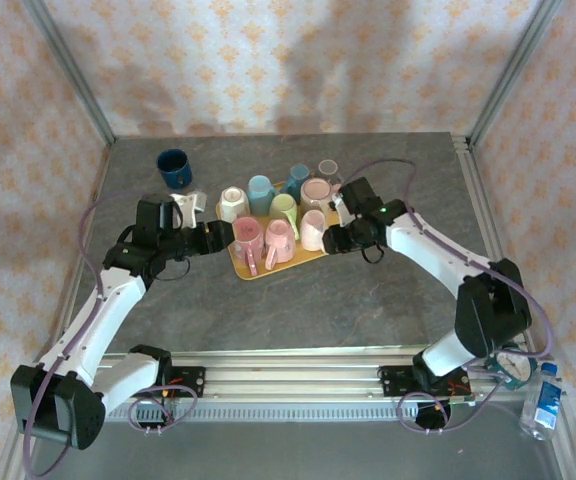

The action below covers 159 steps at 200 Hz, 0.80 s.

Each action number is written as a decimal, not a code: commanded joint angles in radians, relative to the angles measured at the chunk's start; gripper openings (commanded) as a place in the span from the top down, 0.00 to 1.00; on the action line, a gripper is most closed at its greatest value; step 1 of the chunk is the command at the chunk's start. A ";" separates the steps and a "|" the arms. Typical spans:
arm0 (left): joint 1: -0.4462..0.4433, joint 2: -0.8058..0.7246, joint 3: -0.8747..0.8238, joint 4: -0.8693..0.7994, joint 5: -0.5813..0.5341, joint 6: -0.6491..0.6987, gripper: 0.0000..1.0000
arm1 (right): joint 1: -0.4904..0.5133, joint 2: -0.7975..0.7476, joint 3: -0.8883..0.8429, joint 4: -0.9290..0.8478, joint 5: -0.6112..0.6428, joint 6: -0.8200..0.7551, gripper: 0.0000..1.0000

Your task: Turn the mug right side up

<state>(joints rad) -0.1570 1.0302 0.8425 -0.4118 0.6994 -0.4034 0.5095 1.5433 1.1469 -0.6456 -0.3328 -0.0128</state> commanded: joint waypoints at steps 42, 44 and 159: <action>-0.008 -0.001 -0.005 0.046 0.020 -0.009 0.43 | 0.028 0.100 0.034 0.100 0.085 -0.052 0.58; -0.008 -0.001 -0.005 0.046 0.020 -0.009 0.43 | 0.029 0.101 0.033 0.104 0.086 -0.053 0.58; -0.012 0.030 -0.007 0.066 -0.004 -0.024 0.44 | 0.039 0.197 0.056 0.195 0.080 -0.075 0.65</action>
<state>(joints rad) -0.1585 1.0672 0.8425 -0.3817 0.6991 -0.4183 0.5411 1.7172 1.1748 -0.4843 -0.2832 -0.0696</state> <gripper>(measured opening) 0.562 0.358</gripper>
